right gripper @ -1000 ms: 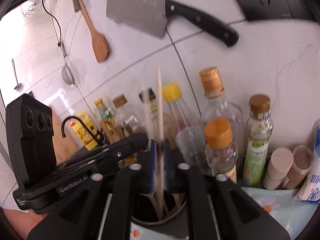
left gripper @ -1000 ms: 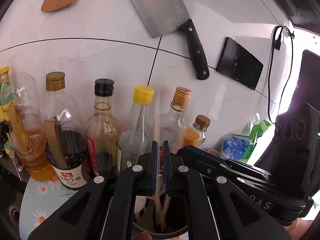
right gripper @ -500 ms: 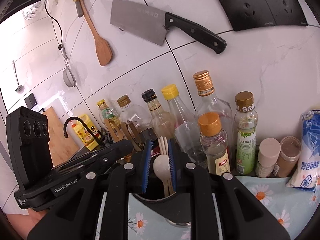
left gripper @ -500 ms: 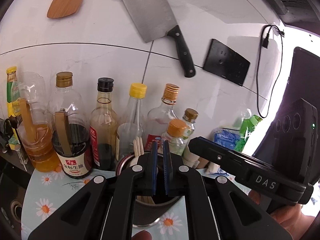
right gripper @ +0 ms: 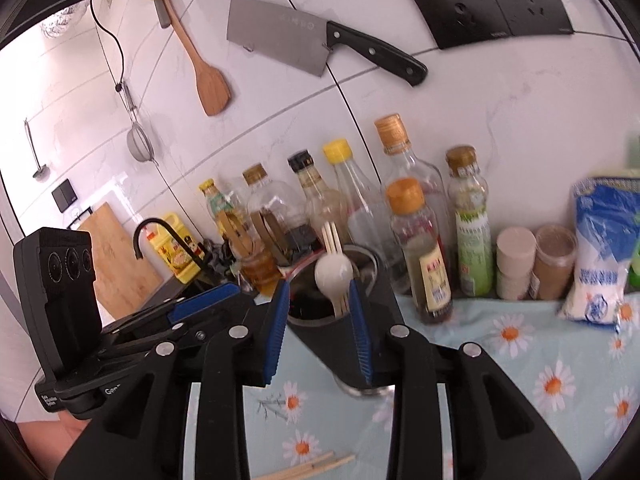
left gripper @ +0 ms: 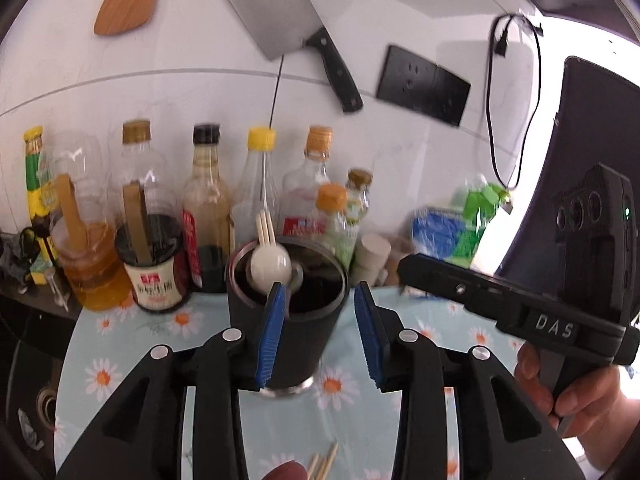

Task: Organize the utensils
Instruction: 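Move both tools back down toward the remaining chopsticks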

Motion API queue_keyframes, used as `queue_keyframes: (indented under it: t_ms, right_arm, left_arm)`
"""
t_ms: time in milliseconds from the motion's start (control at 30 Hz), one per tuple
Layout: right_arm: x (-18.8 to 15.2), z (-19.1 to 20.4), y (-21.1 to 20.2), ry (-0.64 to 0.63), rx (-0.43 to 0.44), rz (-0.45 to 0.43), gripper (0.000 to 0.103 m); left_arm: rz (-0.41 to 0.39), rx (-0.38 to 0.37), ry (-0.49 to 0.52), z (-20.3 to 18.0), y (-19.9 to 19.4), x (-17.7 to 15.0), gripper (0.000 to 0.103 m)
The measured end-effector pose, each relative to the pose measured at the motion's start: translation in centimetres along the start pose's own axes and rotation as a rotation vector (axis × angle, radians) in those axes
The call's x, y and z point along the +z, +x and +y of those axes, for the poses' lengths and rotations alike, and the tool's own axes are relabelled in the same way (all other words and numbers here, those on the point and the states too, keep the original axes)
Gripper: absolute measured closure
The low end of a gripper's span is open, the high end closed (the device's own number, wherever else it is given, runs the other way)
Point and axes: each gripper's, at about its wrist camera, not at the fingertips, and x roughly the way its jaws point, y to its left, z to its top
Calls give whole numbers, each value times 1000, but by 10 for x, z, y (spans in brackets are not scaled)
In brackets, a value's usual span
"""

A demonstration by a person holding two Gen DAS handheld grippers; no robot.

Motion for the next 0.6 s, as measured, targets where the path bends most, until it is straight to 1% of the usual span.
queue_keyframes:
  t_ms: [67, 233, 300, 333, 433, 600]
  right_arm:
    - [-10, 0, -3, 14, -6, 18, 68]
    - [-36, 5, -8, 44, -24, 77, 67]
    - [-45, 9, -8, 62, -24, 101, 63]
    - [-48, 10, -8, 70, -20, 110, 57]
    - [-58, 14, -4, 91, -36, 134, 57]
    - [-72, 20, 7, 164, -54, 188, 57]
  left_arm:
    - [24, -6, 7, -1, -3, -10, 68]
    - [99, -21, 12, 0, -9, -32, 68]
    - [131, -25, 19, 2, -9, -39, 68]
    - [151, -32, 26, 4, -9, -43, 68]
    - [194, -40, 47, 10, -10, -52, 68]
    - [271, -57, 60, 23, -9, -63, 68]
